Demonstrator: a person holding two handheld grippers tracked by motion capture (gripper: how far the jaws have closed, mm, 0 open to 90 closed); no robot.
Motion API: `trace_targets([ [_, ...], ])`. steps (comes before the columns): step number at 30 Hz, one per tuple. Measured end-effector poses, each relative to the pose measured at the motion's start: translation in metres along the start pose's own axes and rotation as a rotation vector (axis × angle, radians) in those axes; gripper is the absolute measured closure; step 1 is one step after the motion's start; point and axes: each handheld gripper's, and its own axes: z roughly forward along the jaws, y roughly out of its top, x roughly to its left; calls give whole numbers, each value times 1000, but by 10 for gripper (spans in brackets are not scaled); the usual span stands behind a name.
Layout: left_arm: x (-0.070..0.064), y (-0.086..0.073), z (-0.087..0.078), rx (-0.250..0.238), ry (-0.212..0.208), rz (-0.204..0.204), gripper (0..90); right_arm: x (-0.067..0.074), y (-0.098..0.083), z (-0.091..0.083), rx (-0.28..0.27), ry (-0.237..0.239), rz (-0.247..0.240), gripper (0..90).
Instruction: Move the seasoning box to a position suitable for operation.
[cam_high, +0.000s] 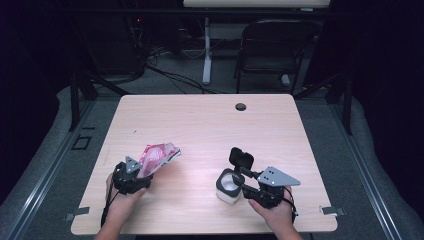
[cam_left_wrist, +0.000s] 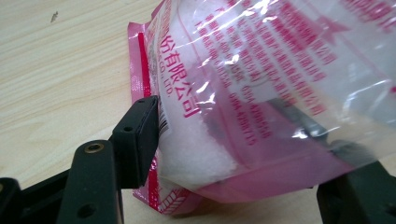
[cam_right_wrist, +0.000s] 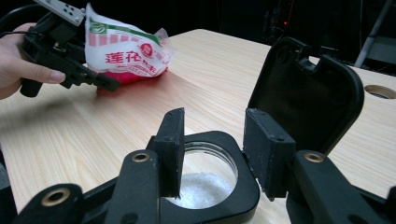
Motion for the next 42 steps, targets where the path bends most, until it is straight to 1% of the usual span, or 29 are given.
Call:
trace_targets([
  [2, -1, -1, -2, 0, -4, 7, 385, 0, 0, 0, 3, -4, -1, 585],
  [4, -6, -2, -7, 0, -4, 31, 384, -1, 0, 0, 0, -3, 3, 581],
  [8, -10, 2, -10, -10, -1, 52, 386, -1, 0, -1, 1, -4, 6, 580],
  [11, -10, 2, -9, -14, -6, 56, 385, -2, 0, -1, 2, -5, 7, 579],
  [13, -9, 2, -10, -10, -19, 56, 385, -2, 0, -1, 4, -7, 4, 579],
  [16, -8, 5, -15, -24, -23, 59, 386, -2, 0, -1, 2, -4, 7, 578],
  [18, -10, 6, -19, -29, -27, 67, 386, -3, 0, -1, 5, -7, 7, 578],
  [19, -11, 7, -22, -27, -32, 77, 388, -3, 0, -1, 5, -6, 7, 578],
  [21, -15, 6, -26, -26, -26, 98, 394, -2, 0, -1, 2, -4, 8, 577],
  [23, -17, 6, -28, -33, -43, 101, 395, -2, 0, -1, 5, -7, 6, 577],
  [24, -17, 6, -28, -33, -43, 101, 400, -2, 0, -1, 3, -8, 8, 577],
  [25, -19, 6, -30, -33, -63, 96, 412, -2, 0, -1, 3, -9, 8, 577],
  [26, -19, 6, -30, -33, -63, 96, 418, -3, 0, -1, 3, -8, 9, 577],
  [27, -21, 8, -31, -39, -78, 82, 428, -3, 0, 0, 3, -7, 12, 576],
  [28, -23, 8, -31, -41, -87, 81, 438, -3, 0, 0, 6, -10, 12, 575],
  [32, -30, 8, -30, -43, -109, 94, 441, -6, -1, 0, 16, -20, 24, 570],
  [33, -33, 8, -29, -42, -124, 103, 441, -6, -1, 0, 16, -22, 30, 569],
  [35, -39, 8, -28, -44, -135, 133, 441, -8, -2, 0, 15, -21, 45, 568],
  [36, -39, 8, -28, -44, -135, 133, 441, -9, -2, 0, 16, -24, 51, 568],
  [37, -44, 8, -26, -44, -142, 145, 440, -10, -2, 0, 12, -24, 61, 568],
  [38, -44, 8, -26, -44, -142, 145, 441, -10, -2, 0, 12, -24, 61, 568],
  [39, -47, 7, -23, -43, -154, 146, 441, -12, -3, -1, 10, -26, 75, 568],
  [40, -47, 7, -23, -43, -154, 146, 441, -13, -3, -1, 12, -24, 81, 568],
  [41, -49, 6, -19, -36, -168, 146, 441, -14, -3, -2, 14, -27, 80, 568],
  [42, -50, 5, -17, -35, -172, 144, 440, -14, -4, -1, 6, -27, 88, 568],
])
